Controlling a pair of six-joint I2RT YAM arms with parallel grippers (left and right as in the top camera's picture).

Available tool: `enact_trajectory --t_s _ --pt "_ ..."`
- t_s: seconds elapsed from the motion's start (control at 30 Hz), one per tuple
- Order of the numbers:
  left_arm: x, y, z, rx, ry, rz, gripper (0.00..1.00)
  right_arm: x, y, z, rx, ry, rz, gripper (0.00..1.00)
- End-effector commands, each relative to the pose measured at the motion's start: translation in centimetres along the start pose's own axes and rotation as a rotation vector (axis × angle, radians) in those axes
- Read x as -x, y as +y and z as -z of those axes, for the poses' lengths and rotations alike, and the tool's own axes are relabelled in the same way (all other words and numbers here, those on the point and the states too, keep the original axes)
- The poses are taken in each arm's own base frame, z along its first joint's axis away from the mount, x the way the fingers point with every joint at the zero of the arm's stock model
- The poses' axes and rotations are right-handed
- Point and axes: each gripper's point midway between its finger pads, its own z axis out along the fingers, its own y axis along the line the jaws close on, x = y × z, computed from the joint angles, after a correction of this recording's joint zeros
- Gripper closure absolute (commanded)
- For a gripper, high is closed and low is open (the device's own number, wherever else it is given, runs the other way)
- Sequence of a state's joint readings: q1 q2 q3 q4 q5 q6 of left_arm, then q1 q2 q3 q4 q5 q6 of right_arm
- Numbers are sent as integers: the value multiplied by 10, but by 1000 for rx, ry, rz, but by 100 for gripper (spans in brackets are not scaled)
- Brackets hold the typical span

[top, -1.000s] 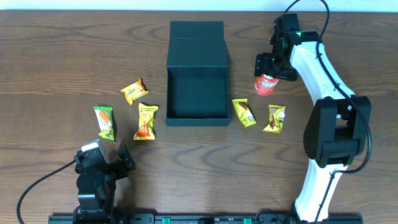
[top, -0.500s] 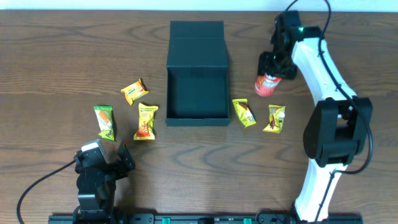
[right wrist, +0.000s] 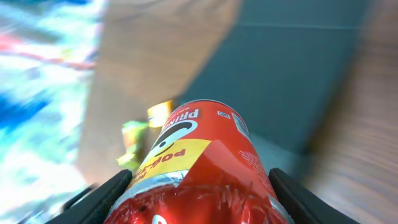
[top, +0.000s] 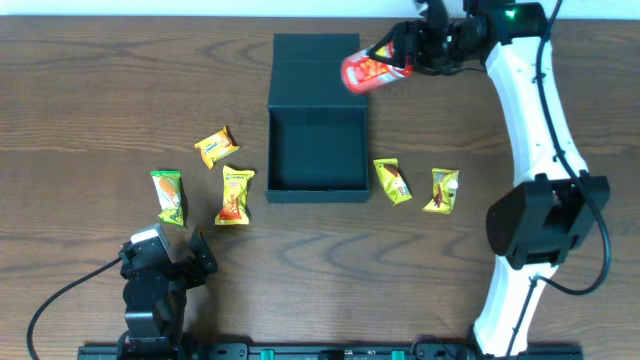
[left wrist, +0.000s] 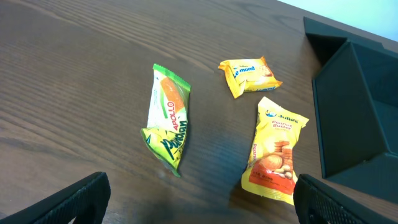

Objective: Pack container
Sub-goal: 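Lift the Pringles can and carry it over the black box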

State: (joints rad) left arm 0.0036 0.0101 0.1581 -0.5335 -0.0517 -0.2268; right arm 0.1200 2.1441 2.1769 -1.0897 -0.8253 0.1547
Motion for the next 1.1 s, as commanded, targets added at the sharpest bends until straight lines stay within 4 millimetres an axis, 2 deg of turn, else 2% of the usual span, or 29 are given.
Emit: enact_trajectory --t_s 0.0,0.13,0.3,0.4,0.57,0.7,0.77,0.87,1.07 --pt "-4 0 -2 -2 6 -24 5 -19 66 -11 253 73 112 38" --pt "-4 0 -2 -2 6 -24 5 -42 85 -37 282 147 140 39" --pt "-4 0 -2 -2 6 -24 5 -72 92 -71 303 233 142 40" --pt "-4 0 -2 -2 6 -24 5 -85 78 -89 299 258 91 39" --pt "-4 0 -2 -2 6 -24 5 -95 48 -106 280 265 -27 37" --pt "-4 0 -2 -2 6 -24 5 -111 34 -119 265 289 -75 37" --pt "-4 0 -2 -2 6 -24 5 -119 21 -127 211 295 -109 38" --pt "-4 0 -2 -2 6 -24 5 -129 1 -134 125 303 -161 39" --pt "-4 0 -2 -2 6 -24 5 -131 -14 -139 35 292 -178 39"
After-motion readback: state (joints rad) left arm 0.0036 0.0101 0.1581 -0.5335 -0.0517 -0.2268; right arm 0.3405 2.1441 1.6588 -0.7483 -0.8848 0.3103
